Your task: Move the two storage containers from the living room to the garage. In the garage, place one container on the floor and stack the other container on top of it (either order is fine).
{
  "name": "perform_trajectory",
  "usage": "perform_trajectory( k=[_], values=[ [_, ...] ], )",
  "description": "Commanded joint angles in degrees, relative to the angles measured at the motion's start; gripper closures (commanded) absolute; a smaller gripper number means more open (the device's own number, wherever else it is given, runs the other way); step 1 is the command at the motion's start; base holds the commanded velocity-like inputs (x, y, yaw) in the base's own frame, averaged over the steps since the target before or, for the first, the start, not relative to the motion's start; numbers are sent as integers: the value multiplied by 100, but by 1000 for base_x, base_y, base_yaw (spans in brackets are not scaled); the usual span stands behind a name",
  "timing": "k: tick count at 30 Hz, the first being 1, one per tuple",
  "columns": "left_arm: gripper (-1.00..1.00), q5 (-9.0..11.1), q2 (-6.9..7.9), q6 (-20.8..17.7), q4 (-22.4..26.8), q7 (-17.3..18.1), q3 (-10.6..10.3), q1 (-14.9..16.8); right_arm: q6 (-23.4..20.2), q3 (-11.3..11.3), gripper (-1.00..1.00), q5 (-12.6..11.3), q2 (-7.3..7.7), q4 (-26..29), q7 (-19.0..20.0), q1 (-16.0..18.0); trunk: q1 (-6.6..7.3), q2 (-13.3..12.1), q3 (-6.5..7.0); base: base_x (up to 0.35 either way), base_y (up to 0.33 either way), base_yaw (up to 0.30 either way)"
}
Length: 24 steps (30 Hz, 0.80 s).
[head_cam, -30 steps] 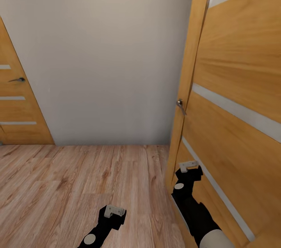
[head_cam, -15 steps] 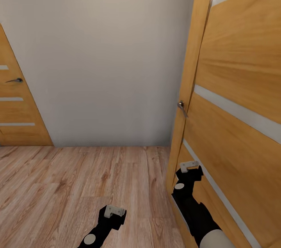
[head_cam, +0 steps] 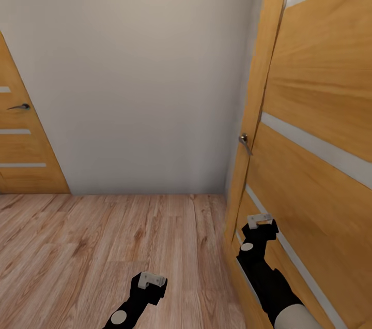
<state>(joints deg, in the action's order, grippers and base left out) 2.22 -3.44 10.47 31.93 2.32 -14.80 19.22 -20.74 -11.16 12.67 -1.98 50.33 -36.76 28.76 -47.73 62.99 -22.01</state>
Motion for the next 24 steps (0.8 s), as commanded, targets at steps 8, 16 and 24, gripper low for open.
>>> perform_trajectory(
  k=[8, 16, 24],
  values=[
    [-100, 19, 9, 21, -3, 14, -5, 2, -69, 205, -100, 86, 14, 3, -32, 7, -1, 3, -5, 151, 0, 0],
    [-100, 24, 3, 22, -3, 14, -5, 3, -69, 202, -100, 80, 9, 3, -33, 7, -1, 3, -5, 30, 0, 0],
    [-100, 24, 4, 24, -3, 14, -5, 3, -63, 139, -100, 74, -66, -112, 65, 3, -1, 3, -5, 57, 0, 0]
  ],
)
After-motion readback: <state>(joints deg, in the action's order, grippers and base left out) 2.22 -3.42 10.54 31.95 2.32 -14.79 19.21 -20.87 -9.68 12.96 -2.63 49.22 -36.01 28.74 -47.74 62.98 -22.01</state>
